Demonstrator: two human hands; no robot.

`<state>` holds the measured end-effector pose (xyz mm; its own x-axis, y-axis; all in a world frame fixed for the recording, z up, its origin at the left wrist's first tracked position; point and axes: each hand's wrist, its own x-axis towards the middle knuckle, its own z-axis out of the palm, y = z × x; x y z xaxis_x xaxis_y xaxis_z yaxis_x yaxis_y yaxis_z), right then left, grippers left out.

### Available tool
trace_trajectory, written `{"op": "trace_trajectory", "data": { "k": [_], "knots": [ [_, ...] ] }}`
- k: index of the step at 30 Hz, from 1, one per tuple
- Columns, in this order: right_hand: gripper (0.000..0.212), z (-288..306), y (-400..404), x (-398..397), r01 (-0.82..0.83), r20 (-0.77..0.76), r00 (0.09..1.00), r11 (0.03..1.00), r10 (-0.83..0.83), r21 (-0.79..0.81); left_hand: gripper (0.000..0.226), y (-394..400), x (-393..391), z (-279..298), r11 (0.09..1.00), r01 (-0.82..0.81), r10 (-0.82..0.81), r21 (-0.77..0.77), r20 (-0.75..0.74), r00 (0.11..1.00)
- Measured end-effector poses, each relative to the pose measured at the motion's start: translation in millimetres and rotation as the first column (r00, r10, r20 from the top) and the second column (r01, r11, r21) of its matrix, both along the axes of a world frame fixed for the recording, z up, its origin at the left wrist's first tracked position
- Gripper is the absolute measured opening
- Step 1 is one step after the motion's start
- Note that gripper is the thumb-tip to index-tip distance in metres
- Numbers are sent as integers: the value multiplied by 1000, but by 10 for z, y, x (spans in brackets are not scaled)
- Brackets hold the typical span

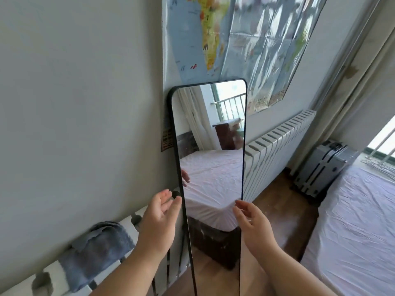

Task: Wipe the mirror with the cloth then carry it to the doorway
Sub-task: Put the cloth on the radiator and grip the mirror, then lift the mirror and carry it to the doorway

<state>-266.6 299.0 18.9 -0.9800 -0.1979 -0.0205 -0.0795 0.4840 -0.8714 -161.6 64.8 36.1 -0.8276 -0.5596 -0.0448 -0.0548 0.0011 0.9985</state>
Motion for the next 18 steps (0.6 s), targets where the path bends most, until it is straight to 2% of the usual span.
{"op": "trace_trajectory", "data": {
  "k": [5,10,14,18],
  "knots": [
    [29,178,124,-484,184,104,980,976,-173,-117,84,94,-258,23,1000,-26,26,-9,8,1000],
    [40,320,138,-1292,218,291,948,927,-127,-306,61,284,-529,-23,984,-134,147,-115,108,983],
    [59,278,128,-2040,183,295,949,953,-108,-240,45,363,-699,-96,953,-234,263,-192,140,955],
    [56,303,44,-2546,157,272,958,956,-87,-248,36,431,-821,-178,923,-315,347,-221,123,930]
  ]
}}
